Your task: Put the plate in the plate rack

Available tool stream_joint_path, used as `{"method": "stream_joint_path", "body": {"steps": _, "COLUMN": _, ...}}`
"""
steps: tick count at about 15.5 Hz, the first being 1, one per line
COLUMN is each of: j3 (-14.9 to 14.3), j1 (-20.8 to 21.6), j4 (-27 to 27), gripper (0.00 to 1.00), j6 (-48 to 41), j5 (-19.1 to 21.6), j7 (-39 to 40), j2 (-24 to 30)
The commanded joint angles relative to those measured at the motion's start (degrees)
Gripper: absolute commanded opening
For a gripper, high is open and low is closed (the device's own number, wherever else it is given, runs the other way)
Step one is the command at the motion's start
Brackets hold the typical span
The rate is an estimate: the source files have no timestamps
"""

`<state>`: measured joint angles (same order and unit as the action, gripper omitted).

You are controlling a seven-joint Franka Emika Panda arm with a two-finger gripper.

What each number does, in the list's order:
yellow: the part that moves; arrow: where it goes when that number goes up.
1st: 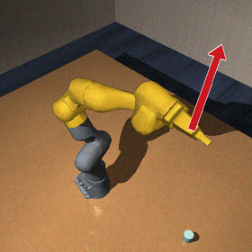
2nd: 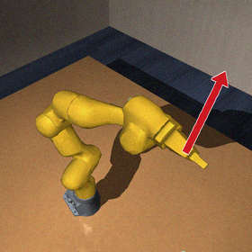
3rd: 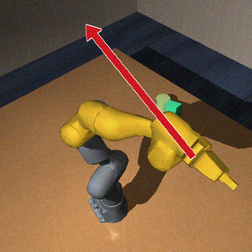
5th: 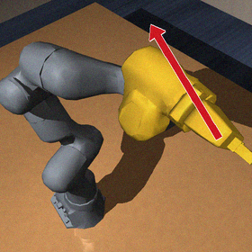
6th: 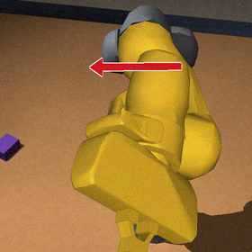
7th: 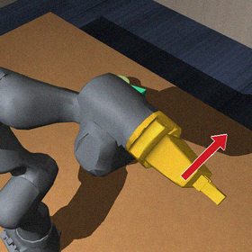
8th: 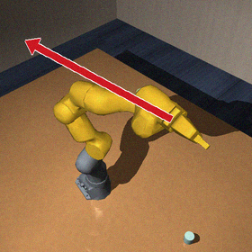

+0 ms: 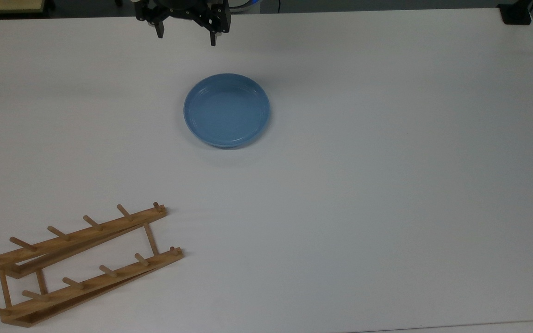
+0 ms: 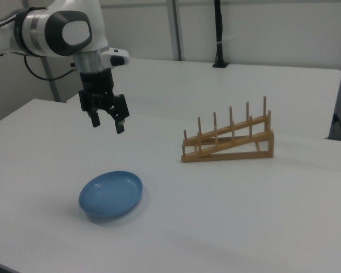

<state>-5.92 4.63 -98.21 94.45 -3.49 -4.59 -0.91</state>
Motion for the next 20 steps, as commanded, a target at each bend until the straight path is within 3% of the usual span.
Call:
{"method": "stream_joint_path", "body": {"steps": 1, "j3": 0.6, "j1": -0.4, "j4": 0.7, "gripper": 1.0, "j6": 1.0, "j5": -0.3, "j7": -0.3, "j2": -0.6}}
{"method": "stream_joint_path", "body": {"steps": 11, "j3": 0.5, "j1": -0.9, "j4": 2.4, "gripper": 1.0, "j6": 1.0, "j5": 1.7, "j7": -0.7, "j2": -2.2}}
{"method": "stream_joint_path", "body": {"steps": 16, "j3": 0.3, "j1": -1.9, "j4": 8.6, "gripper": 1.0, "j6": 0.3, "j5": 1.9, "j7": 0.7, "j2": -9.2}}
{"method": "stream_joint_path", "body": {"steps": 20, "j3": -0.4, "j1": -2.8, "j4": 8.7, "gripper": 1.0, "j6": 1.0, "j5": 4.7, "j7": 7.3, "j2": -15.1}}
